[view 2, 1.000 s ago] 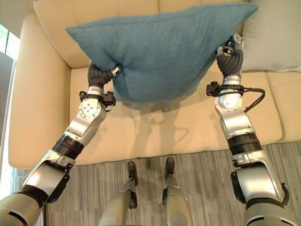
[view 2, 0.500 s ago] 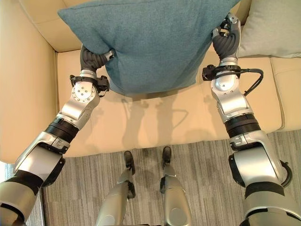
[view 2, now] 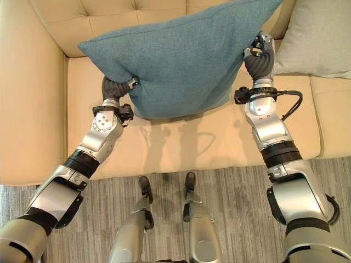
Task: Pick up all the scattered cushions and arrange them neatly on the sofa.
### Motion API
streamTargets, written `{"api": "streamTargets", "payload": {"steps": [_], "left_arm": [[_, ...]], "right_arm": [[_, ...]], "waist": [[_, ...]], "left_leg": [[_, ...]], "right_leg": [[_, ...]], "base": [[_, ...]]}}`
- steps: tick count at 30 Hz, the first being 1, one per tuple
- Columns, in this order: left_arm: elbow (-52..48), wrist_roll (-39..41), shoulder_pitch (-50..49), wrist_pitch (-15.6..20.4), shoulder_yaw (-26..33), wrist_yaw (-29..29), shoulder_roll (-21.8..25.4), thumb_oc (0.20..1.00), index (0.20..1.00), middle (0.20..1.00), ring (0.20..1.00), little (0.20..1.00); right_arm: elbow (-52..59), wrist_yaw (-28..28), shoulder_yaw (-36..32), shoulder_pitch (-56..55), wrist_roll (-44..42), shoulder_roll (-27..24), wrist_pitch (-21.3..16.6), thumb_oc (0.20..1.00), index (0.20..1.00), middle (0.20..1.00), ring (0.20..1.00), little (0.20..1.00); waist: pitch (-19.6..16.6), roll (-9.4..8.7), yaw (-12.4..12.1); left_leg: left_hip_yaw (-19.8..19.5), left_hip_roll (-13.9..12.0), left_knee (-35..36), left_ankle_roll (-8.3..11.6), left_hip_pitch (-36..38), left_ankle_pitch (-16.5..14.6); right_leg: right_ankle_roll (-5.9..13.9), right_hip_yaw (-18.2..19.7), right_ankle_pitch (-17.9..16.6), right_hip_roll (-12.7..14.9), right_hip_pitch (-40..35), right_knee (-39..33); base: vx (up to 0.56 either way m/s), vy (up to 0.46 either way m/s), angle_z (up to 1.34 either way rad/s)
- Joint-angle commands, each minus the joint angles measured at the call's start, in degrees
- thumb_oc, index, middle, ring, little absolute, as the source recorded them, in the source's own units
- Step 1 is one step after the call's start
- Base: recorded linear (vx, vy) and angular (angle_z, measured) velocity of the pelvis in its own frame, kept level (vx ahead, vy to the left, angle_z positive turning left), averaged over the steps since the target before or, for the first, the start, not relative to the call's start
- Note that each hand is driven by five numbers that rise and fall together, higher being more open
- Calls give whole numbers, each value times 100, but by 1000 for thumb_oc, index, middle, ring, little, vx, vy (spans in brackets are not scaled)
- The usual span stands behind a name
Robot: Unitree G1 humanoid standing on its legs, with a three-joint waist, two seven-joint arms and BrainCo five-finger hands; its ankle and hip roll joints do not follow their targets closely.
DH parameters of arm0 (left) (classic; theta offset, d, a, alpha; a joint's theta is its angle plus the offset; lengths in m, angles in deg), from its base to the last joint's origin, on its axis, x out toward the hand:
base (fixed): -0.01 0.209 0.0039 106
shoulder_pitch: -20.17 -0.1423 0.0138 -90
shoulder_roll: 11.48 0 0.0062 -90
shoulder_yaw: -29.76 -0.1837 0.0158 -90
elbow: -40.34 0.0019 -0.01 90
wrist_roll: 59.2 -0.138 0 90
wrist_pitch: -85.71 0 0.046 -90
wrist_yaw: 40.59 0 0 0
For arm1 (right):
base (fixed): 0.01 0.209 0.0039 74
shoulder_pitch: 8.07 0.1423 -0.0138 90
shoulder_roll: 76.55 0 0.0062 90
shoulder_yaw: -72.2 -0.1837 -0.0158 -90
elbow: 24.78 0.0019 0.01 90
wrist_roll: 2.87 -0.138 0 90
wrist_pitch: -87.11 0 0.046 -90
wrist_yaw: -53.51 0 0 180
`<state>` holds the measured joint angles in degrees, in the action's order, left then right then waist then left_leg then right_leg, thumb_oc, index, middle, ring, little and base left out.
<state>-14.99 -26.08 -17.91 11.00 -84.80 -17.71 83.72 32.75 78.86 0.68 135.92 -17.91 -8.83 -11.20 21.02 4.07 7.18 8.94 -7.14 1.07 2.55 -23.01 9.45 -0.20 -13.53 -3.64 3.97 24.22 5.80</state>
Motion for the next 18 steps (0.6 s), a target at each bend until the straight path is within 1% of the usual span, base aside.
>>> {"api": "streamTargets", "payload": {"steps": [1, 4, 7, 10, 12, 13, 14, 15, 16, 17, 18], "left_arm": [[-616, -173, 743, 575, 7, -201, 76, 200, 200, 200, 200, 200], [-637, -206, 689, 550, -19, -238, 107, 200, 200, 200, 200, 200], [-672, -210, 533, 515, 12, -310, 82, 200, 200, 200, 200, 200], [-713, -222, 483, 522, 15, -312, 68, 200, 200, 200, 200, 200], [-751, -253, 380, 500, 33, -338, 11, 200, 200, 200, 200, 200], [-765, -255, 353, 489, 28, -342, -25, 200, 200, 200, 200, 200], [-766, -256, 352, 489, 28, -341, -25, 200, 200, 200, 200, 200], [-787, -249, 337, 493, 29, -338, -24, 200, 200, 200, 200, 200], [-840, -254, 306, 483, 44, -341, -7, 200, 200, 200, 200, 200], [-933, -254, 249, 463, 78, -336, 33, 200, 200, 200, 200, 200], [-935, -254, 246, 462, 78, -336, 34, 200, 200, 200, 200, 200]], "right_arm": [[607, -81, 87, 464, 176, 161, -385, 200, 200, 200, 200, 200], [643, -145, 120, 433, 157, 128, -383, 200, 200, 200, 200, 200], [743, -223, 87, 303, 143, 63, -381, 200, 200, 200, 200, 200], [784, -239, 61, 247, 147, 55, -375, 200, 200, 200, 200, 200], [808, -274, 7, 150, 135, 21, -369, 200, 200, 200, 200, 200], [812, -290, 2, 128, 114, 65, -369, 200, 200, 200, 200, 200], [812, -290, 1, 128, 114, 65, -369, 200, 200, 200, 200, 200], [815, -304, 4, 108, 94, 80, -365, 200, 200, 200, 200, 200], [835, -316, 4, 76, 94, 99, -360, 200, 200, 200, 200, 200], [856, -334, -13, 35, 65, 171, -367, 200, 200, 200, 200, 200], [856, -334, -13, 33, 66, 172, -367, 200, 200, 200, 200, 200]], "waist": [[-441, -348, -10], [-438, -368, -17], [-407, -437, -22], [-400, -448, -33], [-393, -472, -58], [-401, -478, -82], [-401, -478, -81], [-397, -486, -102], [-395, -492, -137], [-404, -497, -180], [-404, -499, -179]], "left_leg": [[264, -314, -513, 561, 577, -878], [190, -332, -571, 553, 609, -923], [124, -311, -966, 525, 525, -1083], [102, -284, -1075, 508, 485, -1133], [42, -163, -1343, 448, 355, -1265], [-58, -38, -1410, 405, 313, -1370], [-60, -37, -1413, 404, 312, -1373], [-154, 47, -1452, 391, 260, -1404], [-276, 151, -1400, 364, 248, -1441], [-538, 310, -1220, 330, 274, -1494], [-537, 312, -1212, 329, 280, -1490]], "right_leg": [[277, 315, 846, 112, -119, 171], [248, 379, 892, 60, -136, 211], [196, 430, 938, 39, -211, 216], [182, 439, 939, 37, -240, 211], [148, 462, 953, 51, -317, 195], [144, 498, 956, 39, -340, 203], [145, 497, 957, 40, -341, 204], [143, 504, 952, 37, -360, 196], [140, 529, 954, 11, -378, 193], [160, 579, 951, -50, -382, 187], [160, 579, 952, -48, -384, 187]], "base": [[14, -34, 7], [25, -51, 6], [29, -74, 5], [11, -35, 9], [28, -37, 8], [23, -7, 7], [17, -6, 7], [0, 0, 0], [32, 7, 3], [0, 0, 0], [0, 0, 0]]}}
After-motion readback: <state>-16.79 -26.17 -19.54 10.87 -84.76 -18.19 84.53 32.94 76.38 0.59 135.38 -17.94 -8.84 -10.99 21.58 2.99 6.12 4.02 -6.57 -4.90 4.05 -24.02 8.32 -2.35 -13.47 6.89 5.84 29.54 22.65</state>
